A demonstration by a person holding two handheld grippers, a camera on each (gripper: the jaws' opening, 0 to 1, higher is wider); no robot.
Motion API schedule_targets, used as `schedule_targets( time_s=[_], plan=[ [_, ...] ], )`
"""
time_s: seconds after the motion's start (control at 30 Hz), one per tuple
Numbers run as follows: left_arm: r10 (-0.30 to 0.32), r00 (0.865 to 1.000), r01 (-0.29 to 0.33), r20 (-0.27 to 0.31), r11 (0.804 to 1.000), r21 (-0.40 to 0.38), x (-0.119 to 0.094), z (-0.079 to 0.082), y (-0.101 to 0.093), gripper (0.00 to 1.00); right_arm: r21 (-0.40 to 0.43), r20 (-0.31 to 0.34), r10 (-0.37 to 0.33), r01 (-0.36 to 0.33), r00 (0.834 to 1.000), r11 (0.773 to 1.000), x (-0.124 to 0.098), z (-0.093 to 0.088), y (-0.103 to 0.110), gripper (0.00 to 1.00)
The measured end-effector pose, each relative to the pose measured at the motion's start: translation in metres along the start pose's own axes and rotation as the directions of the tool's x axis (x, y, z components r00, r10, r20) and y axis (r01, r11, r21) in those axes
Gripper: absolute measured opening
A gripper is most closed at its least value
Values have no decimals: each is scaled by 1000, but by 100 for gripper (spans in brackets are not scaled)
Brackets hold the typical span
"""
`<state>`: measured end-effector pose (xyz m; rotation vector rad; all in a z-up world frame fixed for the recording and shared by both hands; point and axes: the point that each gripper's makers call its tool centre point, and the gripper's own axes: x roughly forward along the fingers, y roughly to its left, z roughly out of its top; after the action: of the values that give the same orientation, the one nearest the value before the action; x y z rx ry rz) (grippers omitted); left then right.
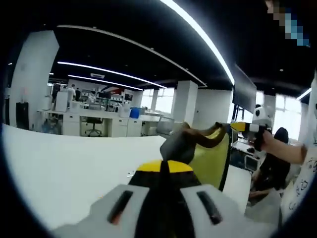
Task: Fold the garment on the visible template until the final outline fits inside the template.
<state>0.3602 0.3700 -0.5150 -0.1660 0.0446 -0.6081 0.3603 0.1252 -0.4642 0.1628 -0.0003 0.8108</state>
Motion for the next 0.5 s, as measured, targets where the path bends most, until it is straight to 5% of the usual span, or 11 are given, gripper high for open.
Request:
schedule_targets(
  time_s=[0.1, 0.2, 0.5],
  plan=[
    [-1, 1000, 1, 25, 1000, 16, 3, 11, 0, 0, -27, 30, 15, -14, 999, 1000, 4, 16, 1, 0],
    [6, 1000, -7, 21, 1000, 27, 9, 8, 6, 0, -37, 18, 12, -11, 1000, 999, 11, 11, -5, 0],
    [67, 994, -67, -90, 998, 6, 36, -48, 39, 0, 60, -100, -30, 36, 995, 998, 41, -54, -45, 0]
  ],
)
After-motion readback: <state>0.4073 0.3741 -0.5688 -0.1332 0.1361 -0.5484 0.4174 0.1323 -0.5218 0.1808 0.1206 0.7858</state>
